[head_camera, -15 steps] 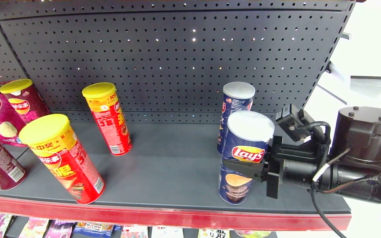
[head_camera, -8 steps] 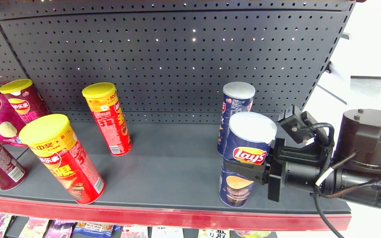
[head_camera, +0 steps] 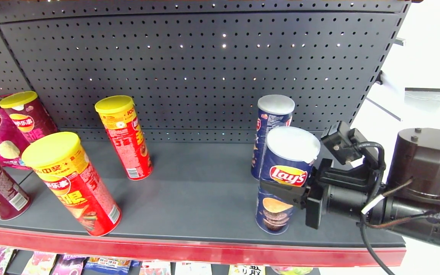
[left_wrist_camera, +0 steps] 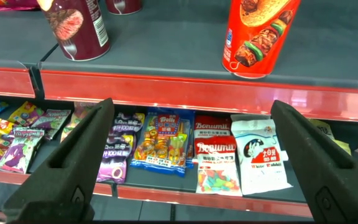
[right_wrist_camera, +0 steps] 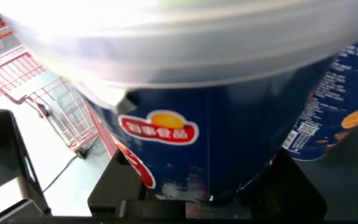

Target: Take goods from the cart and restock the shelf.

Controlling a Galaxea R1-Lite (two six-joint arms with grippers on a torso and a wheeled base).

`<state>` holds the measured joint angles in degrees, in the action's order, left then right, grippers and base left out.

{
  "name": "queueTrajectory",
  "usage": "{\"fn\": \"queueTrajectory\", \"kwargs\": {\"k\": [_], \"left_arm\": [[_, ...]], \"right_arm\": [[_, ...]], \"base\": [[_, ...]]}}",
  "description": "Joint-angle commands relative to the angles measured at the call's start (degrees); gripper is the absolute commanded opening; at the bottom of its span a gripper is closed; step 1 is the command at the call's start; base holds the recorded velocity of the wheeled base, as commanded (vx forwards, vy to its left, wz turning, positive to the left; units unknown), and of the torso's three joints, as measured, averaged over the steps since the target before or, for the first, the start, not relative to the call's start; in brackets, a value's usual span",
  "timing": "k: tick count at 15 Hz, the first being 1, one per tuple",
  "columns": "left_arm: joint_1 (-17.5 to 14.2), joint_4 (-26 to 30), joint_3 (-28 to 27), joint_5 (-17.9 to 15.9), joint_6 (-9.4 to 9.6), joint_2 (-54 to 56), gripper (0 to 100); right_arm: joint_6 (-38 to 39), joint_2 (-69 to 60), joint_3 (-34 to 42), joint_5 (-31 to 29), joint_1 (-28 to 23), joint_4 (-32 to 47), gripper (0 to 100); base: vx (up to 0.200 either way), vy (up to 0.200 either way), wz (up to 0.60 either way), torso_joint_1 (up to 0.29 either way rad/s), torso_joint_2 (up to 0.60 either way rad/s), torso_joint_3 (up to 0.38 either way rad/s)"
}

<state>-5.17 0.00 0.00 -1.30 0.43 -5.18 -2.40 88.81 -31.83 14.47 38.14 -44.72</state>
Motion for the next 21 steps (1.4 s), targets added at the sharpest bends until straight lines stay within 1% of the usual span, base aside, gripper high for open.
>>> {"fn": "queueTrajectory", "kwargs": {"k": [1,10,15,18,21], "left_arm": [[-0.02,0.0,0.0,-0.01,0.01,-0.09,100],[-0.02,0.0,0.0,-0.01,0.01,-0.09,100],[-0.02,0.0,0.0,-0.01,0.01,-0.09,100],[-0.02,0.0,0.0,-0.01,0.01,-0.09,100],[-0.02,0.0,0.0,-0.01,0.01,-0.09,100]], "right_arm": [[0.12,-0.3,0.63,-0.06,0.62,-0.11,0],[0.12,-0.74,1.33,0.3,2.46,-0.46,0],[0.12,-0.13,1.77,0.56,2.46,-0.46,0],[-0.06,-0.13,1.77,3.28,2.02,-0.46,0],[-0.32,-0.04,1.77,3.28,1.85,-0.46,0]], "base": [[0.0,0.0,0.0,0.0,0.0,0.0],[0.0,0.0,0.0,0.0,0.0,0.0],[0.0,0.0,0.0,0.0,0.0,0.0],[0.0,0.0,0.0,0.0,0.0,0.0],[0.0,0.0,0.0,0.0,0.0,0.0]]}}
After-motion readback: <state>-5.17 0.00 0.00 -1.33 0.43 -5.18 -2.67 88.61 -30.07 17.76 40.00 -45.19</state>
